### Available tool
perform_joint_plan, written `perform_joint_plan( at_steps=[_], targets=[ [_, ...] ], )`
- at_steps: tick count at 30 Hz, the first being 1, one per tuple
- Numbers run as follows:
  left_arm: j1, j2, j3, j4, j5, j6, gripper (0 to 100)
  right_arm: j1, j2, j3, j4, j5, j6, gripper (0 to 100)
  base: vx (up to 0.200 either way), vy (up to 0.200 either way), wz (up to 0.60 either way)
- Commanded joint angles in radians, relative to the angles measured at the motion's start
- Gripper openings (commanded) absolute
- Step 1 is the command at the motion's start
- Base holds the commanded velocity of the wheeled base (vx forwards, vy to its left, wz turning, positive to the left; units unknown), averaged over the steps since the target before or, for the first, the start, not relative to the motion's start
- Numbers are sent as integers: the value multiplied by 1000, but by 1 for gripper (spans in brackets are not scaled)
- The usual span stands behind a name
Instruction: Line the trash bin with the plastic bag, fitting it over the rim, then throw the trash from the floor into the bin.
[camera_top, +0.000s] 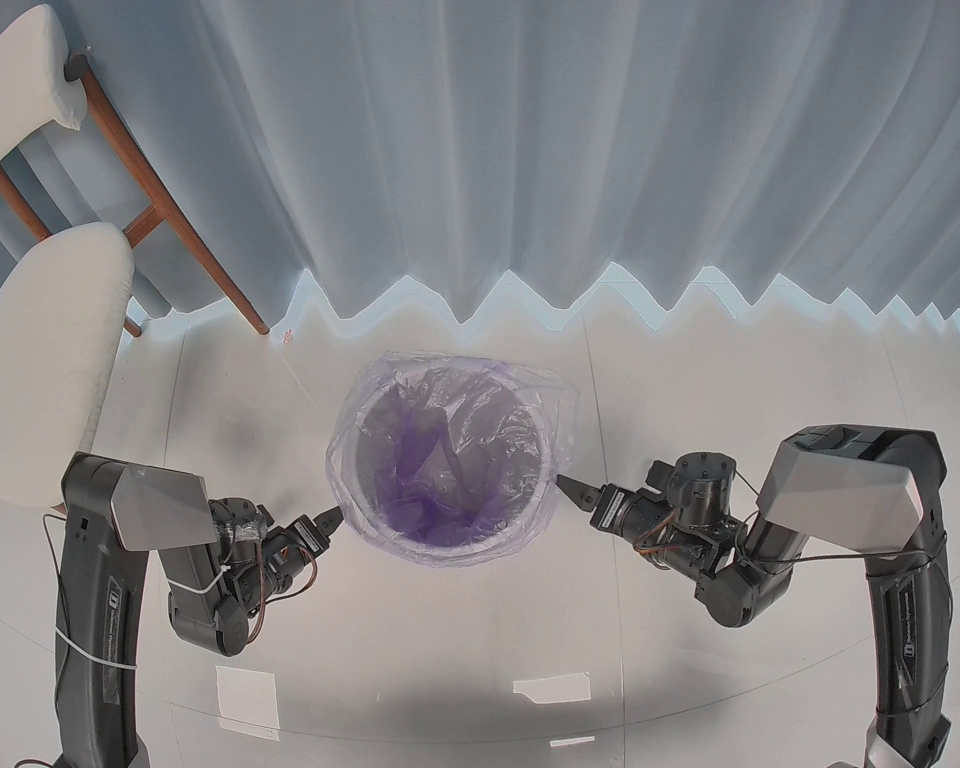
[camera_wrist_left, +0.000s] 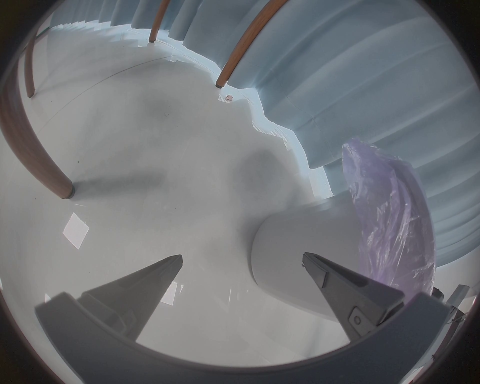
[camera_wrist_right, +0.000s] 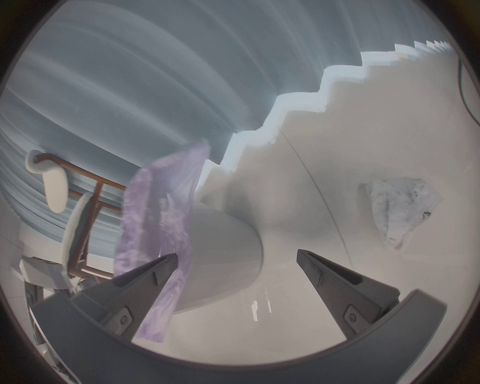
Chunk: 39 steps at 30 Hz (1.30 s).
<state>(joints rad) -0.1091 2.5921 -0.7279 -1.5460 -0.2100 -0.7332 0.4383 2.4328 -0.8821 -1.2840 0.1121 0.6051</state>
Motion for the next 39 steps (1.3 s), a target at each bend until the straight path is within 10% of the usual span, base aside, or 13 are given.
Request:
perform_joint_plan(
  at_steps=[1,12,22,39],
  targets=[
    [-1,2,-1,0,0,0,100,-55,80,-152,138,-5,-28,100,0,0,0],
    [-1,3,-1,0,0,3,100,-92,137,-236,284,-88,-122,100,0,0,0],
    [-3,5,-1,0,0,9,100,19,-70,361,-221,52,-74,100,0,0,0],
    [-4,5,-1,0,1,11,100,85,-37,244,-265,47,-73,100,0,0,0]
  ],
)
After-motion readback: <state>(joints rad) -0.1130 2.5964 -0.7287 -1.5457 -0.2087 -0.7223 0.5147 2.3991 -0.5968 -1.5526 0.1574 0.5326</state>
